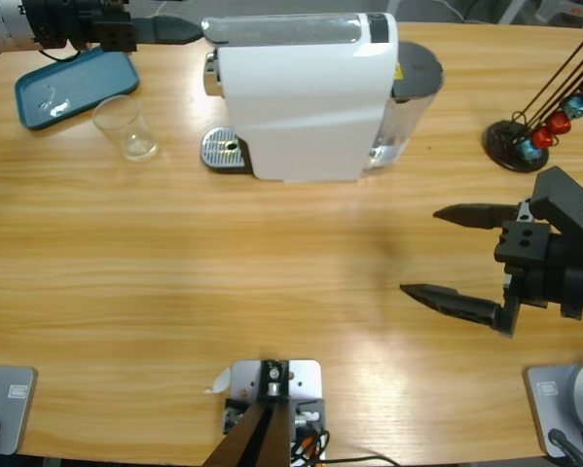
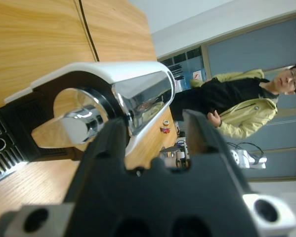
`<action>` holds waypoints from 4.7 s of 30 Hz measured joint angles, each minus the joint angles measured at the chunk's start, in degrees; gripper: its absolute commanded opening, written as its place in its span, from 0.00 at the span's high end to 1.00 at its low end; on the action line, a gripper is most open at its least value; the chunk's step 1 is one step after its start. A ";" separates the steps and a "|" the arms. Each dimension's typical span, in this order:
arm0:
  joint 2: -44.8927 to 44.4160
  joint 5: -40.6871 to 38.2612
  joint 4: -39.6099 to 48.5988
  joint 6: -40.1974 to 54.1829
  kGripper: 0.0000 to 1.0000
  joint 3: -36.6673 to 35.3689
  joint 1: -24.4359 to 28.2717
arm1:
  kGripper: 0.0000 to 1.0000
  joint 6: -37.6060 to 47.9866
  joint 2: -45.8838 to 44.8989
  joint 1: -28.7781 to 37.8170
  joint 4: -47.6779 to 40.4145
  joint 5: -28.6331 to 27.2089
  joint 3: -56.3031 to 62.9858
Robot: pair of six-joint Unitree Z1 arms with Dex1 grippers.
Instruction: Pour coffee
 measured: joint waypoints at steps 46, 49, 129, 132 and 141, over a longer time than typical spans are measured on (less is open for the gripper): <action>-36.43 57.78 52.39 50.05 0.01 -1.98 -15.04 | 0.00 4.95 -2.04 -0.04 17.27 -2.85 -9.70; -40.80 59.55 52.51 50.97 0.01 3.68 -15.81 | 0.02 7.94 -0.25 -0.08 29.36 -12.46 -18.38; -41.45 59.78 45.85 48.69 0.05 12.77 -16.40 | 0.65 19.83 10.25 -36.90 8.28 -26.78 -15.05; -41.45 59.78 45.85 48.69 0.05 12.77 -16.40 | 0.88 19.82 10.64 -37.13 7.95 -26.78 -15.05; -41.45 59.78 45.85 48.69 0.05 12.77 -16.40 | 1.00 19.82 10.86 -38.12 7.12 -26.43 -15.04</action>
